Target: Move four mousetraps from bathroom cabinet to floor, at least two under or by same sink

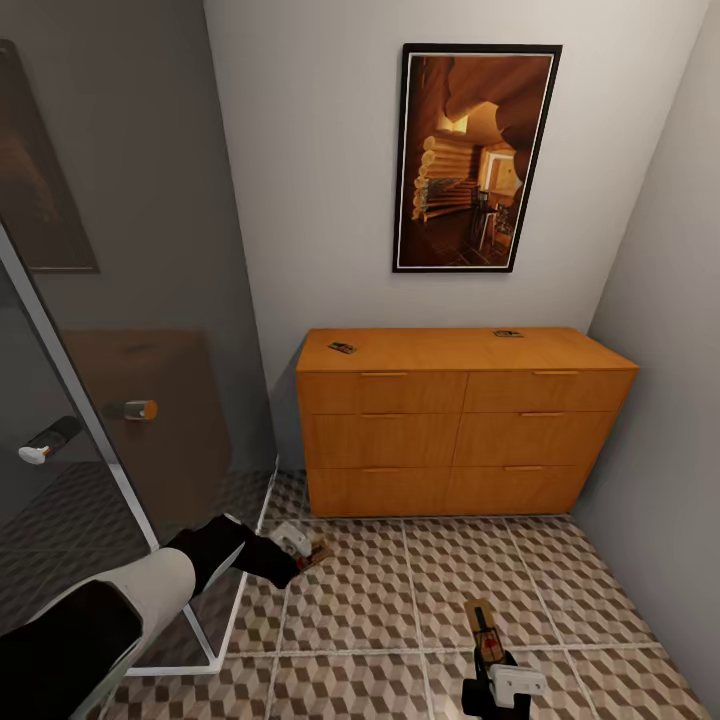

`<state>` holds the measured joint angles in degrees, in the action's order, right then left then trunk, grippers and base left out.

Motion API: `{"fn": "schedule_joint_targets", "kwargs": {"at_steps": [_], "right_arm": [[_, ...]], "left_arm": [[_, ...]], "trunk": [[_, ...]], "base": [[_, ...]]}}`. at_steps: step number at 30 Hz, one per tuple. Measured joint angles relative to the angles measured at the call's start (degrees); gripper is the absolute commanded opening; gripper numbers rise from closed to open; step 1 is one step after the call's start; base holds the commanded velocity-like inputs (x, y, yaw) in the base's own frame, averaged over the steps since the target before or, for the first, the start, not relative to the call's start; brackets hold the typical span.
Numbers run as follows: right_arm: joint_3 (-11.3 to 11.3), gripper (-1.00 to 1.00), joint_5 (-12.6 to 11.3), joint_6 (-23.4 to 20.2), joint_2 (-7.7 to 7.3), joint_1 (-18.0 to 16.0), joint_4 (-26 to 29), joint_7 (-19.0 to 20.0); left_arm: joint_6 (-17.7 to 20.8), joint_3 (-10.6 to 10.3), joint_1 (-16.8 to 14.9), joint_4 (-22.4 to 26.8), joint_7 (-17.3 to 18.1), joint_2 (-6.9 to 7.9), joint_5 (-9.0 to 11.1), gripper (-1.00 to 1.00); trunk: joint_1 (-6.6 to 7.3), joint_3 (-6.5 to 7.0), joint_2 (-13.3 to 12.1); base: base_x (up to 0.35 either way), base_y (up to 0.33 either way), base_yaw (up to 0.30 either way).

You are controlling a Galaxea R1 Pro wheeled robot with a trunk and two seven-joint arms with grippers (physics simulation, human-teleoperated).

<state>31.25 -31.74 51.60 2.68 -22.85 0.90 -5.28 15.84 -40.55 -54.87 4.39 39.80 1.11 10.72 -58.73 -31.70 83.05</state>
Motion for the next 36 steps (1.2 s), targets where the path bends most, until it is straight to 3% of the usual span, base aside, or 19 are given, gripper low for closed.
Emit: {"fn": "schedule_joint_targets", "kwargs": {"at_steps": [3, 4, 6, 8, 11, 16, 22, 26, 29, 33, 36], "right_arm": [[0.0, -1.0, -0.1, 0.0, -0.25, 0.0, 0.0, 0.0], [0.0, -1.0, -0.1, 0.0, -0.32, 0.0, 0.0, 0.0], [-0.1, -1.0, -0.1, 0.0, -0.62, 0.0, 0.0, -0.1], [-0.2, -1.0, -0.2, -0.1, -1.37, 0.0, 0.0, 0.0], [-0.2, -1.0, -0.2, -0.1, -2.85, 0.0, -0.1, 0.0], [-0.1, -1.0, -0.2, -0.3, -5.29, 0.0, -0.1, 0.1], [0.0, -1.0, -0.1, -0.4, -6.15, 0.0, -0.1, 0.2], [-0.1, -1.0, -0.1, -0.3, -7.44, 0.0, -0.1, 0.4], [0.0, -1.0, 0.0, -0.2, -8.0, 0.0, -0.1, 0.7], [0.0, -1.0, 0.2, -0.2, -8.17, 0.0, 0.0, 1.9], [0.1, -1.0, 0.2, -0.2, -8.19, 0.0, 0.0, 2.4]], "left_arm": [[-7.8, 0.1, 1.5, -6.3, -2.8, -0.31, 2.8, -1.0], [-9.6, 0.2, 2.6, -7.1, -3.2, 0.06, 4.3, -1.0], [-13.0, 0.3, 6.2, -8.2, -4.6, 1.7, 9.2, -1.0], [-15.3, 0.7, 8.4, -8.3, -5.9, 2.82, 11.5, -1.0], [-17.8, 0.8, 11.8, -8.4, -7.5, 3.98, 12.8, -1.0], [-19.9, 1.0, 15.8, -8.4, -9.6, 4.5, 13.6, -1.0], [-21.3, 1.1, 18.3, -8.5, -10.1, 4.6, 15.0, -1.0], [-22.5, 1.1, 19.7, -8.5, -10.2, 6.1, 16.6, -1.0], [-24.6, 1.2, 20.7, -8.5, -10.2, 7.83, 19.9, -1.0], [-29.0, 1.1, 23.5, -8.6, -10.3, 10.39, 26.5, -1.0], [-32.5, 1.1, 25.6, -8.6, -10.3, 11.5, 29.0, -1.0]], "trunk": [[0.0, 0.0, 0.0], [0.0, 0.0, 0.0], [0.0, -0.01, 0.0], [0.0, 0.0, 0.0], [0.0, 0.0, 0.0], [0.0, 0.01, 0.0], [0.0, 0.01, 0.0], [0.0, 0.01, 0.0], [0.0, 0.01, 0.0], [0.0, 0.0, 0.0], [0.0, 0.0, 0.0]], "base": [[-0.001, 0.0, 0.0], [0.0, 0.0, 0.0], [0.0, 0.0, 0.0], [0.0, 0.0, 0.0], [0.0, 0.0, 0.0], [0.0, 0.0, 0.0], [0.0, 0.0, 0.0], [0.0, 0.0, 0.0], [0.0, 0.0, 0.0], [0.0, 0.0, 0.0], [0.0, 0.0, 0.0]]}}
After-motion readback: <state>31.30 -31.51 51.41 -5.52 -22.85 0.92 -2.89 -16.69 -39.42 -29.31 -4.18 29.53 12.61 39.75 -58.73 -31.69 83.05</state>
